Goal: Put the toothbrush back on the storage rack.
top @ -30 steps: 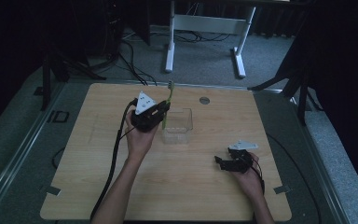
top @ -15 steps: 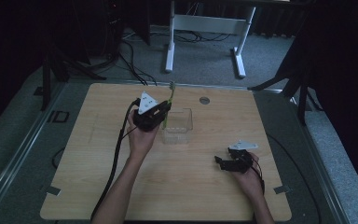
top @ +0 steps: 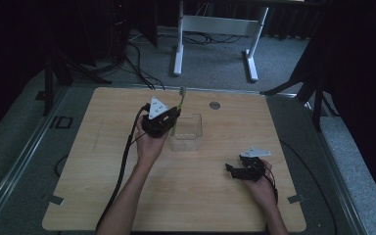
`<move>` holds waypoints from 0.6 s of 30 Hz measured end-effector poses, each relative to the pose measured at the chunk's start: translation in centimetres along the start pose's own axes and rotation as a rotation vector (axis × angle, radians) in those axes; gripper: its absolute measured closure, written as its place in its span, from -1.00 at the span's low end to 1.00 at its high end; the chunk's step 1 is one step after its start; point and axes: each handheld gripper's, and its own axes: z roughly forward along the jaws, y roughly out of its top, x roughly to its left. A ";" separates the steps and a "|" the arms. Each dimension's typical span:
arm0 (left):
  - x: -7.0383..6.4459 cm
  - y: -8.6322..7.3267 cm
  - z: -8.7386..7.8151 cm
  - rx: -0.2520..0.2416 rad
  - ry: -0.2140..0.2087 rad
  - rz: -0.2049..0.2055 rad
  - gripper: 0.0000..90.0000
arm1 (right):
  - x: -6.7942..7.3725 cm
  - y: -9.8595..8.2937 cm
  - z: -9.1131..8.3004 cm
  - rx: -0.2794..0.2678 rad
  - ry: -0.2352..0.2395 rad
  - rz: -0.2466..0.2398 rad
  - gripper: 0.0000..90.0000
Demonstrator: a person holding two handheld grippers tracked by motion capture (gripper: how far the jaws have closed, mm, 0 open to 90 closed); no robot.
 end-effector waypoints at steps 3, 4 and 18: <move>0.0 -0.1 0.2 0.007 -0.001 0.001 0.79 | 0.0 0.0 0.0 0.000 0.000 0.000 -0.43; 0.0 -0.2 0.3 0.009 -0.003 0.000 0.79 | 0.0 0.0 0.0 0.000 0.000 0.000 -0.43; -0.3 -0.7 1.1 0.051 -0.008 0.018 0.79 | 0.0 0.0 0.0 0.001 0.000 0.000 -0.43</move>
